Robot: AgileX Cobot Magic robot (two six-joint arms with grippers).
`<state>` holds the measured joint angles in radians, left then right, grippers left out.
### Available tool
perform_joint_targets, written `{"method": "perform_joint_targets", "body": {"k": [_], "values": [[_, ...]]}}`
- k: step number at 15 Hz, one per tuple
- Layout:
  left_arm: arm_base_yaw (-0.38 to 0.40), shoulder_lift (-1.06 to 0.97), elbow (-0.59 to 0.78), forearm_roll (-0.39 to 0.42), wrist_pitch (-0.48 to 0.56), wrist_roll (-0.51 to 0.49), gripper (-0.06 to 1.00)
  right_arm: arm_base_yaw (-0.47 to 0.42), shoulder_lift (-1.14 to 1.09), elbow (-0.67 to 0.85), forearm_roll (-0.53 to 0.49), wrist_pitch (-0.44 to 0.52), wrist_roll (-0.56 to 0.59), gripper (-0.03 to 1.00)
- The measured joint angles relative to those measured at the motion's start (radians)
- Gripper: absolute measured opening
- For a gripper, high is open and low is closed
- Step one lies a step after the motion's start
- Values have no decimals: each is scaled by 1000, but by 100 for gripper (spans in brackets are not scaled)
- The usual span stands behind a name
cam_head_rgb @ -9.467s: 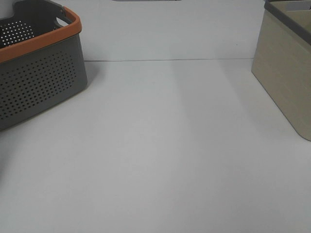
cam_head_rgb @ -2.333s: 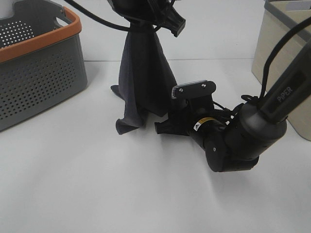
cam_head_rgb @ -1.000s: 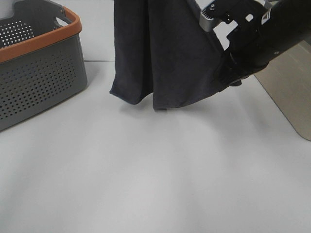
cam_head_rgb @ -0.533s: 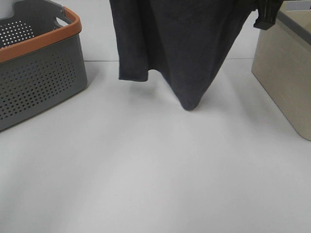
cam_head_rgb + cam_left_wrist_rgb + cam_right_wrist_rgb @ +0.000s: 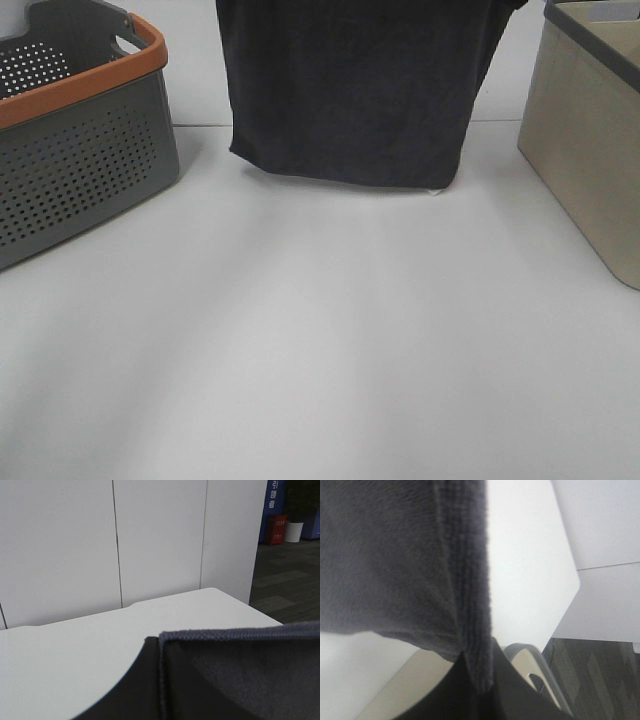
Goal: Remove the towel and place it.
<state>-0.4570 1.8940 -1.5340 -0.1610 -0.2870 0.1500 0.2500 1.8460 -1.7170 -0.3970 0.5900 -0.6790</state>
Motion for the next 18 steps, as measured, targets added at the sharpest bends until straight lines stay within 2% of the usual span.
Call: {"method": "perform_joint_targets", "body": {"k": [2, 4, 6, 7, 8, 9, 12, 14, 18], "values": [[23, 58, 3, 25, -94, -6, 0, -34, 5, 0, -1, -175, 79, 2], [52, 101, 3, 125, -178, -87, 0, -45, 5, -1, -23, -283, 160, 2], [73, 111, 10, 240, -193, -190, 0, -45, 5, 4, -26, -293, 195, 2], [82, 112, 74, 369, -241, -253, 0, -47, -18, 113, -28, -286, 219, 2], [80, 110, 127, 409, -257, -259, 0, -52, -45, 214, -31, -293, 225, 2], [71, 103, 193, 435, -276, -259, 0, -56, -83, 340, -36, -323, 226, 2], [62, 48, 449, 468, -394, -259, 0, -57, -200, 659, -48, -500, 226, 2], [62, 16, 553, 474, -440, -259, 0, -52, -230, 783, -50, -590, 222, 2], [61, -26, 758, 506, -461, -259, 0, -20, -231, 1001, -55, -700, 200, 2]]}}
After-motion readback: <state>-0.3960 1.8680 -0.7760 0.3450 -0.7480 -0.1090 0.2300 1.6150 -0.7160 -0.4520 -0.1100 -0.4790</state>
